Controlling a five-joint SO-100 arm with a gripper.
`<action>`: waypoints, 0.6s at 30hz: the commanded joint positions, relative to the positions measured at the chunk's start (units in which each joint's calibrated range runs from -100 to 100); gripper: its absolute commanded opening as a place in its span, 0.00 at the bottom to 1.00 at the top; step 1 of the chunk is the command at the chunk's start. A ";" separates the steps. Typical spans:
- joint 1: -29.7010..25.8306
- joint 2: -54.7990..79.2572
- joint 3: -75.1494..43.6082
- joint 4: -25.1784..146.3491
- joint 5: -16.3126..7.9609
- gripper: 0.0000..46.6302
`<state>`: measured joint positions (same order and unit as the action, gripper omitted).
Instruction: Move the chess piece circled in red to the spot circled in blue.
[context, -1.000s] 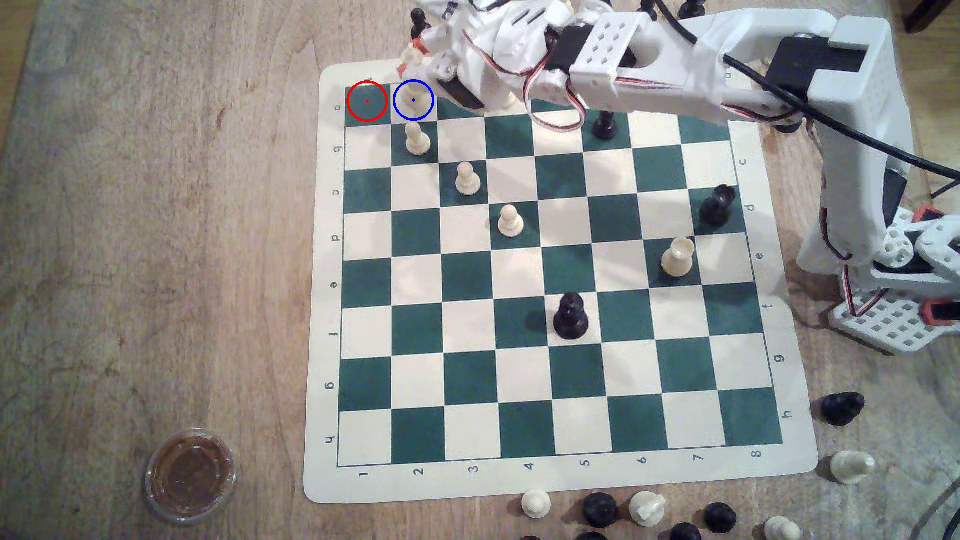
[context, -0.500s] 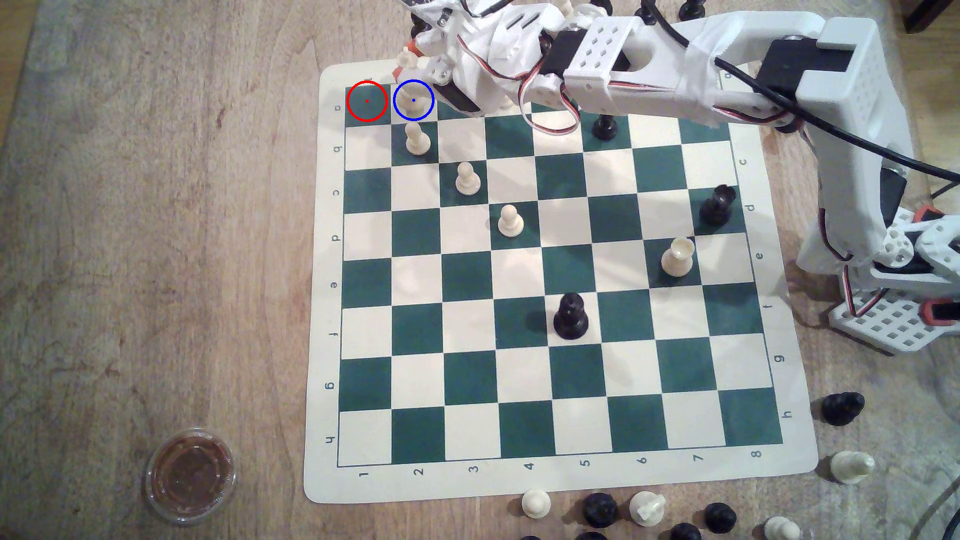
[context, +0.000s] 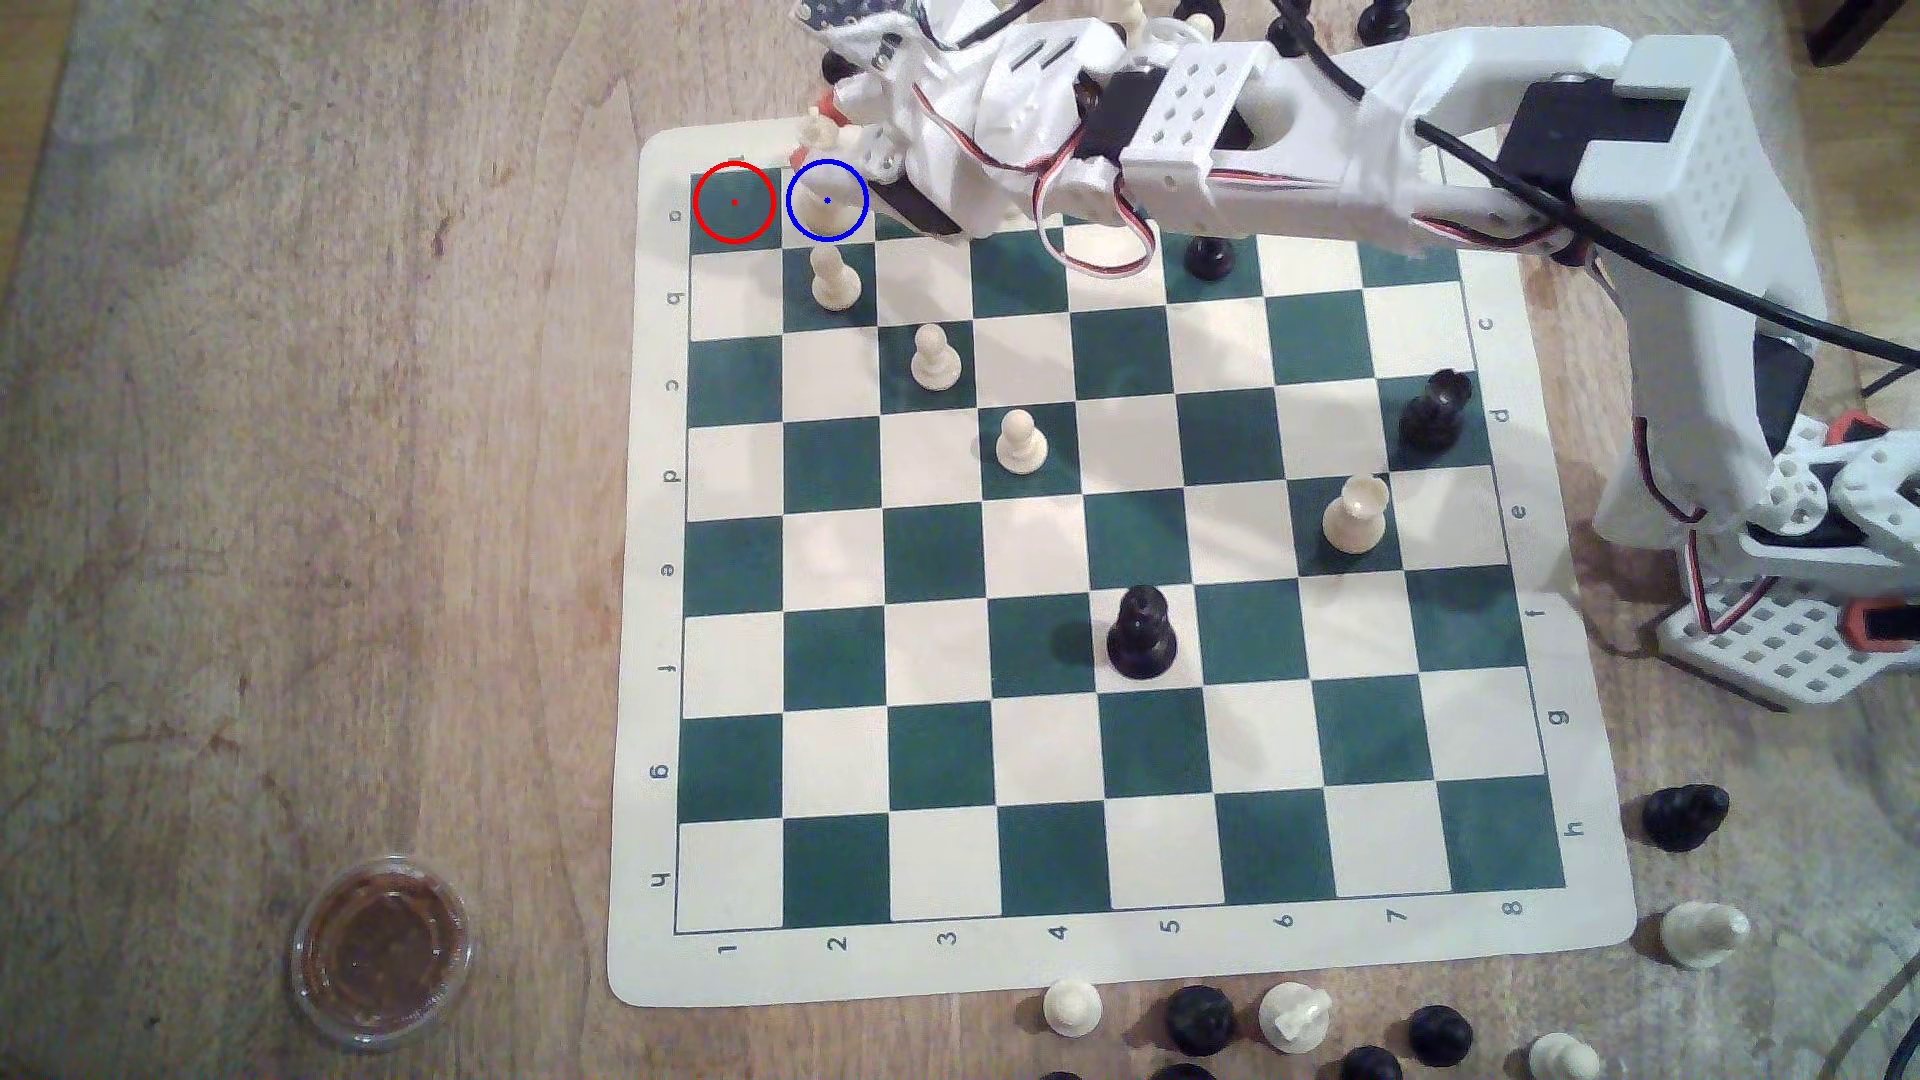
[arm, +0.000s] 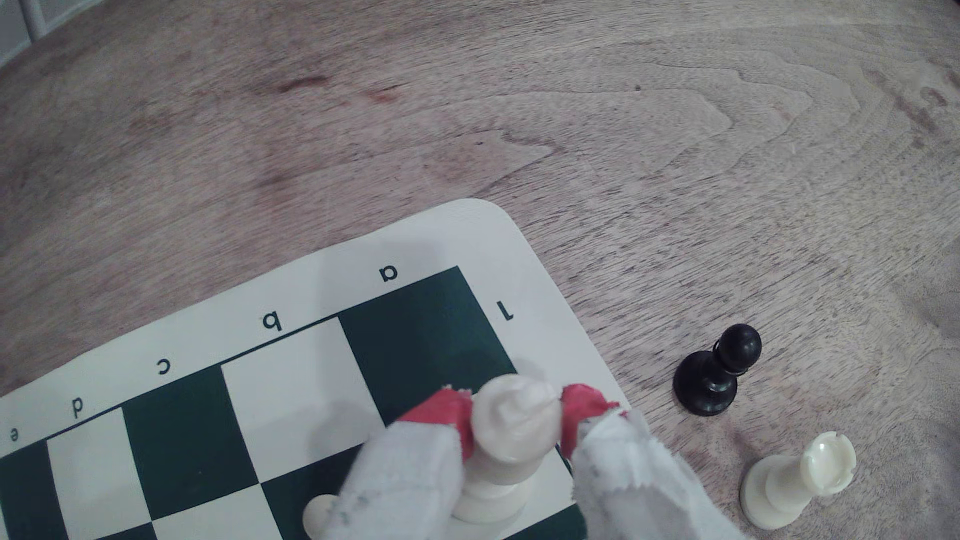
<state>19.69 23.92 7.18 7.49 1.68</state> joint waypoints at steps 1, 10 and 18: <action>-0.10 -1.34 -5.01 -1.27 0.20 0.06; 0.14 -2.44 -5.10 -0.77 0.59 0.43; 0.22 -7.28 -5.82 2.17 0.10 0.42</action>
<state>19.76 24.01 7.18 7.89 2.17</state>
